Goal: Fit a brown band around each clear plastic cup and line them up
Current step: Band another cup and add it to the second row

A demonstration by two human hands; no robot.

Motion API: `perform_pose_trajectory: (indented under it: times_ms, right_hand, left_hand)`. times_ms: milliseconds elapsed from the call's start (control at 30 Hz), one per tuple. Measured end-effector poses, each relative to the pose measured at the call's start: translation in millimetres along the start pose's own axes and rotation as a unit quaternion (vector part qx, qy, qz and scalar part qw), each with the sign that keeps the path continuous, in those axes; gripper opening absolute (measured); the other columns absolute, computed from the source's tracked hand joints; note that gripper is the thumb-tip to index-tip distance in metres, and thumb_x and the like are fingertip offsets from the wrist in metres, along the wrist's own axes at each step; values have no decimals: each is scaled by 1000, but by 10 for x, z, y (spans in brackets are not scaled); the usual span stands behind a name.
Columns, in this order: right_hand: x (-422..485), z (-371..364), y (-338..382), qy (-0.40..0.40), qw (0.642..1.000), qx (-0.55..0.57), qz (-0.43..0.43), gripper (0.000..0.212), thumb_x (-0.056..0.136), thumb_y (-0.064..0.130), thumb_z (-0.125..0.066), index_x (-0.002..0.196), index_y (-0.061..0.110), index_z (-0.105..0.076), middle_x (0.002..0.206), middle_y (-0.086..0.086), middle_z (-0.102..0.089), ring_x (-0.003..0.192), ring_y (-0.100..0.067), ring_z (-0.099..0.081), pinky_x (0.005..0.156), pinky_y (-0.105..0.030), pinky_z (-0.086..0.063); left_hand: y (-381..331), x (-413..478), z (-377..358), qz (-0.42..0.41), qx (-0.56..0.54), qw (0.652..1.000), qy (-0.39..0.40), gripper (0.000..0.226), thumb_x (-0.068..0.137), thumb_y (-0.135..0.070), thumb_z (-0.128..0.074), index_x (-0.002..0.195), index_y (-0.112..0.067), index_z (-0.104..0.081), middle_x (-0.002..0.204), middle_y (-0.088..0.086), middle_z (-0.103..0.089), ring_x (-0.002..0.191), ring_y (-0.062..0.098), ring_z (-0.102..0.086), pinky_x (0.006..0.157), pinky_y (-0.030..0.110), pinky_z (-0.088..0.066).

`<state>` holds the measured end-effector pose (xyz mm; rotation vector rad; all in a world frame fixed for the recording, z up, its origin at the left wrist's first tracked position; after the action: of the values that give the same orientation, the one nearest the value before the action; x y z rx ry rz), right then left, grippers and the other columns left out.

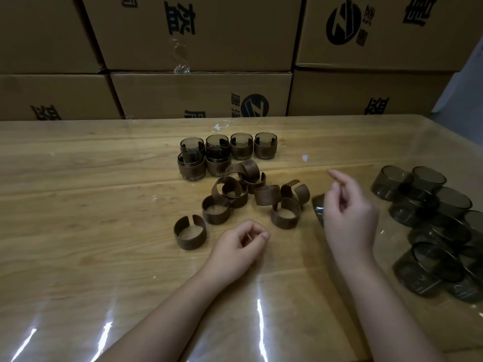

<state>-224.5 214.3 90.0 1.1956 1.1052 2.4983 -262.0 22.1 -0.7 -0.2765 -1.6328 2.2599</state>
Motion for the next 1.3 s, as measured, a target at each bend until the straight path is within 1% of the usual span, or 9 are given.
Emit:
perform_pose_trajectory:
  times_ms: [67,167,300,467,567,667,833,1067,1300]
  right_hand:
    - [-112,-46,102,-5,991,134,-8,28,97,22,-45,122,26,-57,57,6,-49,50,-11,-45,47,-29,-43]
    - [-281,-187,261,30,966,258,-14,30,94,23,-46,116,42,-54,62,0,-49,52,-11,-46,49,-24,-44]
    - [-415,-383,334,76,939,334,-23,37,90,11,-47,117,36,-55,64,6,-47,58,0,-49,61,-12,-46]
    - [-451,-454,413,112,931,347,20,38,91,13,-50,123,34,-52,94,11,-62,83,-7,-60,75,-19,-49]
    - [-474,-429,451,74,955,273,83,39,91,19,-48,130,27,-50,126,12,-52,117,-16,-53,98,-39,-47]
    - [-488,-545,357,91,968,220,78,43,93,27,-46,135,17,-44,139,10,-43,131,-15,-43,104,-50,-42]
    - [-603,-854,249,218,942,255,-18,54,90,45,-41,142,28,-36,146,9,-42,134,-5,-40,110,-36,-38]
    - [-669,-930,247,257,939,229,-5,51,91,46,-41,141,32,-38,142,10,-49,128,9,-42,100,-7,-35]
    - [-642,-959,161,248,936,244,-45,47,88,52,-42,134,47,-36,140,9,-52,129,-3,-48,105,-36,-45]
  left_hand:
    - [-11,-13,-11,-6,-22,1000,9,18,90,-31,-64,106,-39,-60,100,-10,-66,75,8,-65,60,18,-50]
    - [-68,-22,-58,-41,-68,996,34,56,80,-37,-72,126,-50,-43,126,-16,-52,91,5,-66,69,20,-52]
    - [-88,-17,-101,-78,-93,991,48,79,73,-24,-81,134,-43,-36,138,-13,-46,114,4,-59,89,23,-50]
    - [29,16,2,-40,-183,982,6,68,65,-31,-80,124,-29,-47,117,-2,-64,108,11,-64,83,22,-52]
    - [97,42,84,2,-291,957,-11,61,68,-41,-72,121,-16,-53,105,4,-73,93,18,-71,73,24,-54]
    - [60,63,98,-2,-372,928,16,54,83,-49,-52,123,-14,-60,110,12,-71,83,24,-71,71,27,-54]
    - [16,84,74,-23,-406,912,55,62,96,-53,-22,122,-18,-65,115,17,-68,80,25,-69,75,34,-56]
    - [48,100,122,-26,-367,929,29,60,92,-63,-37,128,-22,-60,119,18,-66,88,26,-67,84,39,-55]
    - [141,118,173,-3,-331,943,-36,57,90,-45,-49,136,-12,-43,119,15,-67,91,25,-71,88,41,-52]
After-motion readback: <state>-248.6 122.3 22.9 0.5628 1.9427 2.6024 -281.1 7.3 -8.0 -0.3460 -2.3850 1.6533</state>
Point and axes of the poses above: each hand's wrist, its own x-axis towards the middle knuckle, its own z-axis out of the back of the hand, y = z × x, the point moved 9 cm from there along x, towards the middle knuckle
